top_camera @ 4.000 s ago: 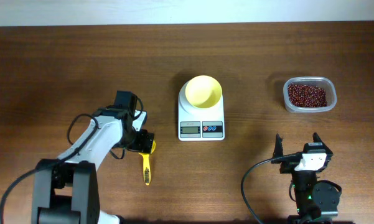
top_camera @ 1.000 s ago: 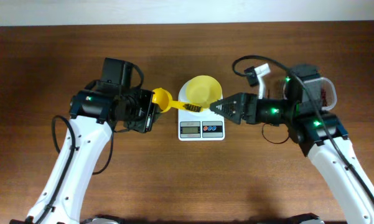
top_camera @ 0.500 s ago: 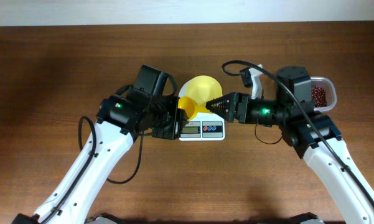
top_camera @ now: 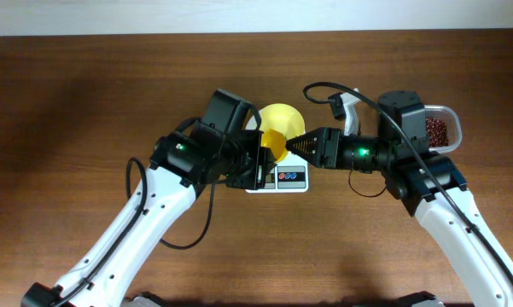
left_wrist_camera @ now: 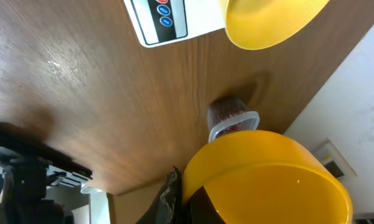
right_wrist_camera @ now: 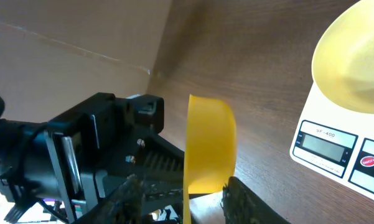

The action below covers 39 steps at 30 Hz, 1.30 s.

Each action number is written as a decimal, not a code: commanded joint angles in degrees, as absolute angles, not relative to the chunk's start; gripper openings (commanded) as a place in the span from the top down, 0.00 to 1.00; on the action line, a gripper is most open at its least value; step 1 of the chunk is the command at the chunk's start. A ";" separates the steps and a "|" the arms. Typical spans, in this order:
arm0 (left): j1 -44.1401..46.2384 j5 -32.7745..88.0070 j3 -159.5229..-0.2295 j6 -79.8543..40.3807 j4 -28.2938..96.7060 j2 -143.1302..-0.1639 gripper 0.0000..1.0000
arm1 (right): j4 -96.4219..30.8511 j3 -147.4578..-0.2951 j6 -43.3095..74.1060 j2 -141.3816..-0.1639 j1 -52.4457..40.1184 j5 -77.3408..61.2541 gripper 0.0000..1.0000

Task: Scoop item into bowl and weigh 50g on scale
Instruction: 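Grasp the scoop handle with the right gripper and release the left gripper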

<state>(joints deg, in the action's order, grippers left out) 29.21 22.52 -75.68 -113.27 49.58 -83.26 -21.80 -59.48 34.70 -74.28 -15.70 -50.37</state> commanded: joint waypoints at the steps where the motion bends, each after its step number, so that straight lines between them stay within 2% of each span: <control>1: 29.52 22.72 -76.55 -114.02 49.34 -83.64 1.00 | -21.61 -60.55 34.59 -74.65 -16.16 -50.09 0.59; 7: 29.52 22.72 -76.55 -114.02 48.56 -83.64 1.00 | -22.06 -60.55 34.57 -74.65 -16.16 -50.09 0.68; 13: 29.54 22.74 -76.55 -113.99 48.49 -83.64 1.00 | -22.04 -60.55 34.57 -74.65 -16.16 -49.41 0.70; 18: 29.95 22.74 -76.55 -113.99 48.69 -83.64 1.00 | -22.04 -60.55 34.57 -74.65 -16.16 -49.21 0.82; 22: 30.02 22.79 -76.55 -113.99 48.69 -83.64 1.00 | -22.04 -60.55 34.57 -74.65 -16.16 -49.21 0.84; 25: 30.02 22.81 -76.55 -113.97 48.90 -83.64 1.00 | -22.04 -60.55 34.59 -74.65 -16.16 -49.19 0.96; 28: 30.02 22.79 -76.55 -113.97 48.90 -83.64 1.00 | -22.06 -60.55 34.59 -74.65 -16.16 -49.21 0.96; 29: 30.02 22.79 -76.55 -113.97 48.90 -83.64 0.91 | -22.06 -60.55 34.59 -74.65 -16.16 -49.21 0.96; 30: 30.02 22.76 -76.55 -113.97 48.90 -83.64 0.74 | -22.06 -60.55 34.59 -74.65 -16.16 -49.21 0.96; 31: 30.02 22.79 -76.55 -113.97 48.90 -83.64 0.64 | -22.06 -60.55 34.59 -74.65 -16.16 -49.21 0.96; 32: 30.02 22.76 -76.55 -113.97 48.90 -83.64 0.46 | -22.06 -60.55 34.59 -74.65 -16.16 -49.21 0.96; 33: 30.00 22.76 -76.55 -113.97 48.88 -83.64 0.36 | -22.06 -60.55 34.59 -74.65 -16.16 -49.21 0.96; 35: 30.00 22.76 -76.55 -113.97 48.88 -83.64 0.01 | -22.06 -60.55 34.57 -74.65 -16.16 -49.19 0.96; 39: 30.00 23.35 -76.55 -113.23 48.88 -83.50 0.01 | -22.09 -60.55 34.57 -74.65 -16.12 -48.45 0.96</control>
<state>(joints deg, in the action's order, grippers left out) 29.69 22.55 -75.70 -113.65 48.77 -83.26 -22.24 -59.46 34.70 -74.32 -15.81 -49.25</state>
